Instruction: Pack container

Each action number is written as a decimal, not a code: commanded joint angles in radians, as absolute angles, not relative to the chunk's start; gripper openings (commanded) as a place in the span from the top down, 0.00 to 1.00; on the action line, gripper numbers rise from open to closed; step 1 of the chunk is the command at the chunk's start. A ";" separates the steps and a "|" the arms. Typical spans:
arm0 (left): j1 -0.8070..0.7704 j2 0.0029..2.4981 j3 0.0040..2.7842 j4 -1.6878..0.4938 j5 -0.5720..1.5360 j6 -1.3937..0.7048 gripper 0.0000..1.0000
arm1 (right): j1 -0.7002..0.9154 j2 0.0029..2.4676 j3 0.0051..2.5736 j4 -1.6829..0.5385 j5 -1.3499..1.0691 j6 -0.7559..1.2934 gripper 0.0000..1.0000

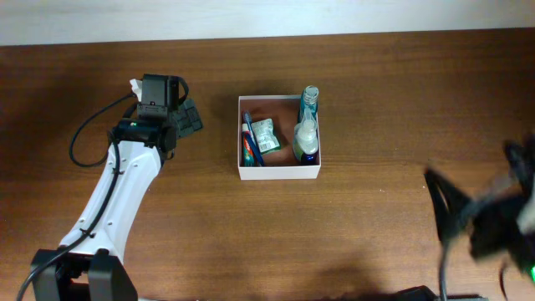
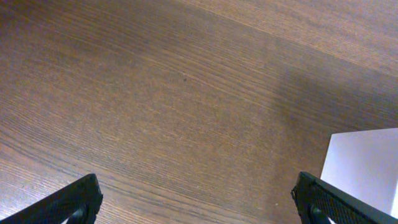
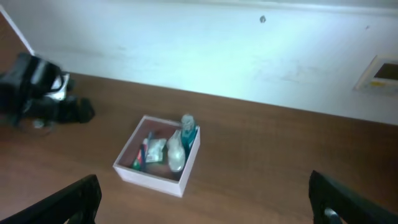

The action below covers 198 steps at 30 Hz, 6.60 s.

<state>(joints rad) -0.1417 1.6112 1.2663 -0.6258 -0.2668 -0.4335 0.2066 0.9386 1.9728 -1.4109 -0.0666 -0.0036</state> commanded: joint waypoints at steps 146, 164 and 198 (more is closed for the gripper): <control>-0.138 0.262 0.199 -0.268 -0.345 -0.424 0.01 | 0.011 0.003 0.006 -0.057 -0.199 -0.153 0.02; -0.069 0.072 0.059 -0.075 -0.099 -0.004 0.01 | 0.011 0.003 0.006 -0.057 -0.199 -0.153 0.02; -0.032 0.005 0.009 -0.075 -0.071 0.005 0.00 | 0.011 0.003 0.006 -0.057 -0.199 -0.153 0.02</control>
<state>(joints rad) -0.0376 0.0154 0.0166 -0.0772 -0.0849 -0.0147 0.0196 0.0135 0.0124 -0.0559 -0.2012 -0.1577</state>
